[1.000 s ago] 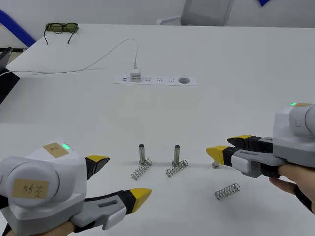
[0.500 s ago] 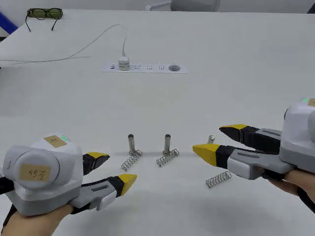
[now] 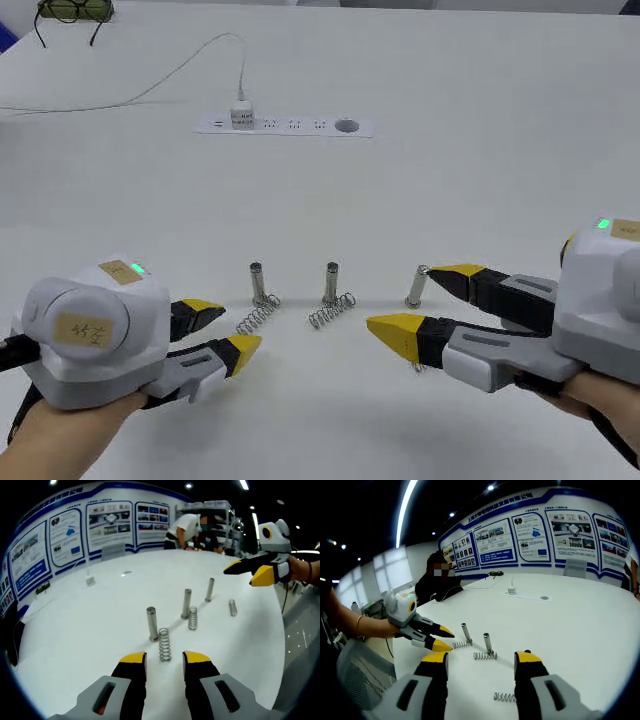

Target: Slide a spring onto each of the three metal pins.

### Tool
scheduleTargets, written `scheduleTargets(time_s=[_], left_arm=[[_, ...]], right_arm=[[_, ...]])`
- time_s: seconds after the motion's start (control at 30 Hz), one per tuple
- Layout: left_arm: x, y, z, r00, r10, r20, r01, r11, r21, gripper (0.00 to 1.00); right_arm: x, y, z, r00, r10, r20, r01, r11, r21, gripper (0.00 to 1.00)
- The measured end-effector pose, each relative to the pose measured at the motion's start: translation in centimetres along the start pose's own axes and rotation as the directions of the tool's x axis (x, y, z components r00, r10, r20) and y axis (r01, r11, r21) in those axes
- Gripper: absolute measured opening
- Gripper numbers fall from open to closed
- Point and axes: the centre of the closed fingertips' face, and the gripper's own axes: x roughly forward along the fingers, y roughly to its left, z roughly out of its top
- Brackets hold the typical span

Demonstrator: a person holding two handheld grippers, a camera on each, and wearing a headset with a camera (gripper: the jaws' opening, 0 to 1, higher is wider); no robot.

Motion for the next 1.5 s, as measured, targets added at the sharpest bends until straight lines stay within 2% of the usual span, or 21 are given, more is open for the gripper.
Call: scheduleTargets(time_s=[0.23, 0.33, 0.7, 1.03, 1.27, 1.33, 1.5], left_arm=[[0.6, 0.0, 0.3, 0.9998, -0.010, 0.016, 0.009, 1.000, 0.005, 0.25], [0.8, -0.1, 0.0, 0.9999, -0.017, 0.004, 0.017, 1.000, 0.026, 0.22], [1.5, -0.3, -0.6, 0.9994, -0.024, -0.025, 0.025, 0.999, 0.027, 0.17], [1.7, -0.3, -0.5, 0.9994, -0.027, -0.020, 0.028, 0.999, 0.043, 0.11], [1.3, -0.4, -0.7, 0.9990, -0.031, -0.032, 0.033, 0.998, 0.059, 0.10], [0.9, -0.6, -0.6, 0.9990, -0.040, -0.022, 0.041, 0.999, 0.036, 0.10], [0.0, -1.0, -0.3, 0.9987, -0.051, -0.008, 0.051, 0.998, 0.034, 0.10]], right_arm=[[0.1, 0.1, -0.2, 1.0000, 0.001, -0.001, -0.001, 1.000, 0.022, 0.54], [0.1, 0.1, -0.4, 1.0000, -0.001, -0.005, 0.001, 1.000, 0.019, 0.54], [0.0, 0.4, -0.8, 0.9999, 0.004, -0.009, -0.004, 1.000, 0.006, 0.56], [-0.4, 0.3, -1.2, 0.9997, 0.001, -0.024, -0.001, 1.000, -0.005, 0.60], [-0.6, 0.1, -1.1, 0.9997, -0.003, -0.026, 0.004, 1.000, 0.004, 0.61], [-0.7, 0.2, -1.0, 0.9997, -0.005, -0.024, 0.005, 1.000, 0.005, 0.61], [-0.7, 0.3, -0.6, 0.9999, -0.002, -0.015, 0.002, 1.000, 0.017, 0.61]])
